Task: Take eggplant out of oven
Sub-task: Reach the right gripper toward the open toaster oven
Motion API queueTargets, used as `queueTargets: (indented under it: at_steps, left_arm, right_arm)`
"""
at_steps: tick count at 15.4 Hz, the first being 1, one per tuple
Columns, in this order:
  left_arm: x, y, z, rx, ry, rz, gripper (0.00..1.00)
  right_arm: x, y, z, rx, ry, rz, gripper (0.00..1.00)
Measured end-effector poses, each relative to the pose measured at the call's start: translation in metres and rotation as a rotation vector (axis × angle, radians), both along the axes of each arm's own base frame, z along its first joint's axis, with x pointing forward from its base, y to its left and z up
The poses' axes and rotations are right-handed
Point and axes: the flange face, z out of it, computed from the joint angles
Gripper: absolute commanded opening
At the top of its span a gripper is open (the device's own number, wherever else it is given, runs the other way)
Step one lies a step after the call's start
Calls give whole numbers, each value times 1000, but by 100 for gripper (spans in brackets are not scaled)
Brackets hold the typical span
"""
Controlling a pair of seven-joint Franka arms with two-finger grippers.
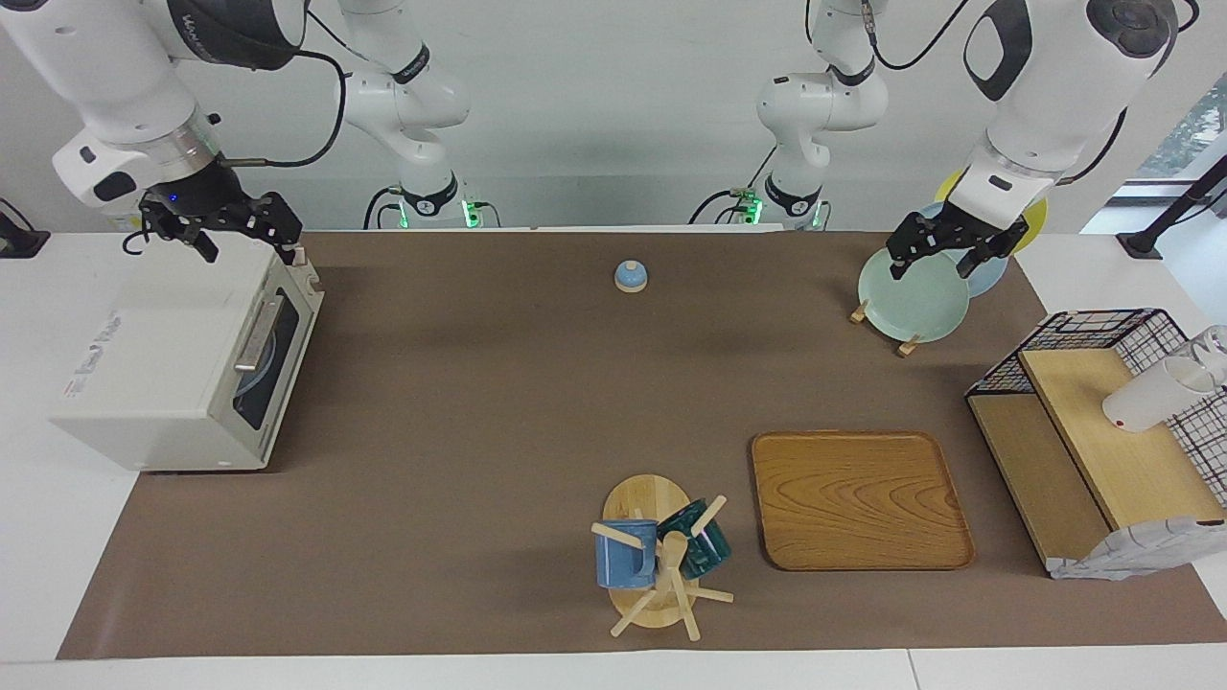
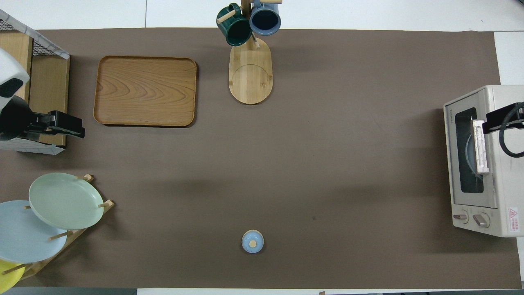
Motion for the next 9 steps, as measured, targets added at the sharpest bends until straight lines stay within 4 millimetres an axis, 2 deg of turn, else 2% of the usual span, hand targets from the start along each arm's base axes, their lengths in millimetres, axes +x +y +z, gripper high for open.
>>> queueTargets:
  at_steps: [7,8,9]
  left_arm:
    - [0,0,0,0,0,0,100]
    - [0,0,0,0,0,0,100]
    - [0,0,0,0,0,0,100]
  right_arm:
    - [0,0,0,0,1,1,100]
    - [0,0,-2,1,4,7,83]
    - [0,0,-3,3,7,26,53]
